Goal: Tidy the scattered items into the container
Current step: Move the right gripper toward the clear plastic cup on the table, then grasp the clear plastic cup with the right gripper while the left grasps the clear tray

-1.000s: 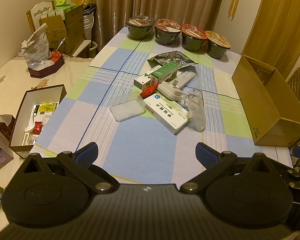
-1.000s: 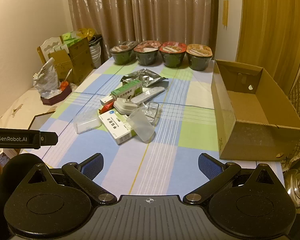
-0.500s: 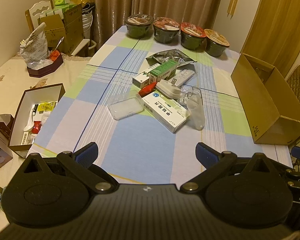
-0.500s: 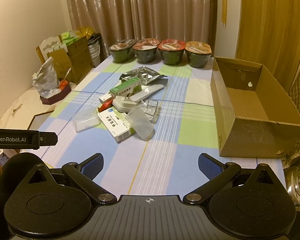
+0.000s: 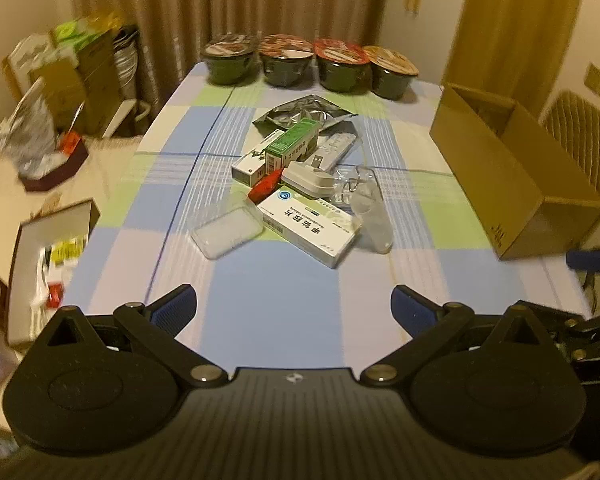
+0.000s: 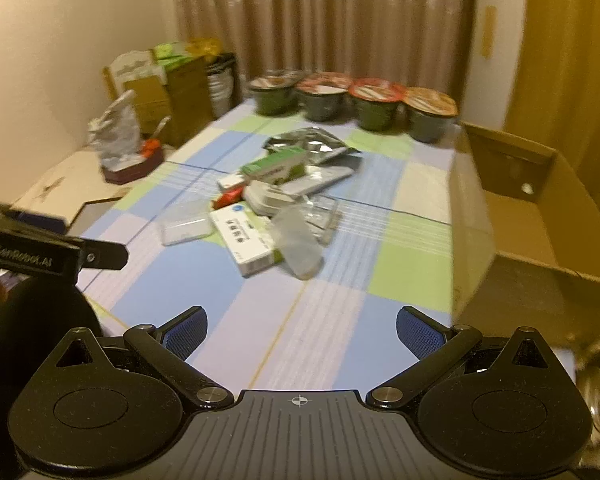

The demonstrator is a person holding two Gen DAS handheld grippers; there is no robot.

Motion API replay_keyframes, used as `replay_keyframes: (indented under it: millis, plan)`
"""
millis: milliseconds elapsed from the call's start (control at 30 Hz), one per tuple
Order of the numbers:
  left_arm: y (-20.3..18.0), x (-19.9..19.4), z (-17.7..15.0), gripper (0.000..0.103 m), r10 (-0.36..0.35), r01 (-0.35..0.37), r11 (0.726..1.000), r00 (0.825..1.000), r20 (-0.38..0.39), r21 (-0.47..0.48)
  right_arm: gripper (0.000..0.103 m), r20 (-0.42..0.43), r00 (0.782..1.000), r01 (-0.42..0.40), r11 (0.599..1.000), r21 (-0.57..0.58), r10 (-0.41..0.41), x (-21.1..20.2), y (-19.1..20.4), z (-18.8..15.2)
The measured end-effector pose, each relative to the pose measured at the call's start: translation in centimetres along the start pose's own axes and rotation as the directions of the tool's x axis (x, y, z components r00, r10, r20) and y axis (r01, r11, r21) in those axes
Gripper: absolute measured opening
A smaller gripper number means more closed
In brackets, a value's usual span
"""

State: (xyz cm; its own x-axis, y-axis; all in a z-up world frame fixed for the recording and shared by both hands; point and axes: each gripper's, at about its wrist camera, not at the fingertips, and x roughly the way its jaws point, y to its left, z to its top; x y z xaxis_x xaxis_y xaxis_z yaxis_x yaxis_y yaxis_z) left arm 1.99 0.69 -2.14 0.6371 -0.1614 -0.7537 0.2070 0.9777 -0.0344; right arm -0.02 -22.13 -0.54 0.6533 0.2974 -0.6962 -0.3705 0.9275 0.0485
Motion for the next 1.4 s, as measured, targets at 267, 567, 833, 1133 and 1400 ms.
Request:
replay_keyframes:
  millis: [267, 567, 833, 1133, 1400]
  plan:
    - [3.0, 2.9, 1.9, 0.102, -0.078, 0.076, 0.988, 0.997, 0.010, 0.131, 0.103, 0.027, 0.997, -0.063, 0.991, -0.121, 0.067, 3.7, -0.6, 2.1]
    - [5.7, 8.7, 4.1, 0.101, -0.123, 0.130, 0.946, 0.991, -0.043, 0.297, 0.103, -0.073, 0.979, -0.203, 0.934, -0.296, 0.189, 11.7, -1.8, 5.5]
    - [6.7, 14.0, 5.6, 0.098, -0.167, 0.199, 0.889, 0.980, -0.113, 0.413, 0.103, -0.182, 0.949, -0.312, 0.851, -0.422, 0.258, 18.1, -2.7, 7.4]
    - [7.3, 18.0, 6.5, 0.091, -0.233, 0.298, 0.813, 0.954, -0.189, 0.501, 0.074, -0.293, 0.908, -0.412, 0.762, -0.499, 0.299, 22.5, -2.7, 7.8]
    - [7.9, 20.5, 7.6, 0.090, -0.274, 0.375, 0.767, 0.925, -0.262, 0.521, 0.074, -0.343, 0.877, -0.473, 0.734, -0.488, 0.337, 24.3, -2.8, 8.0]
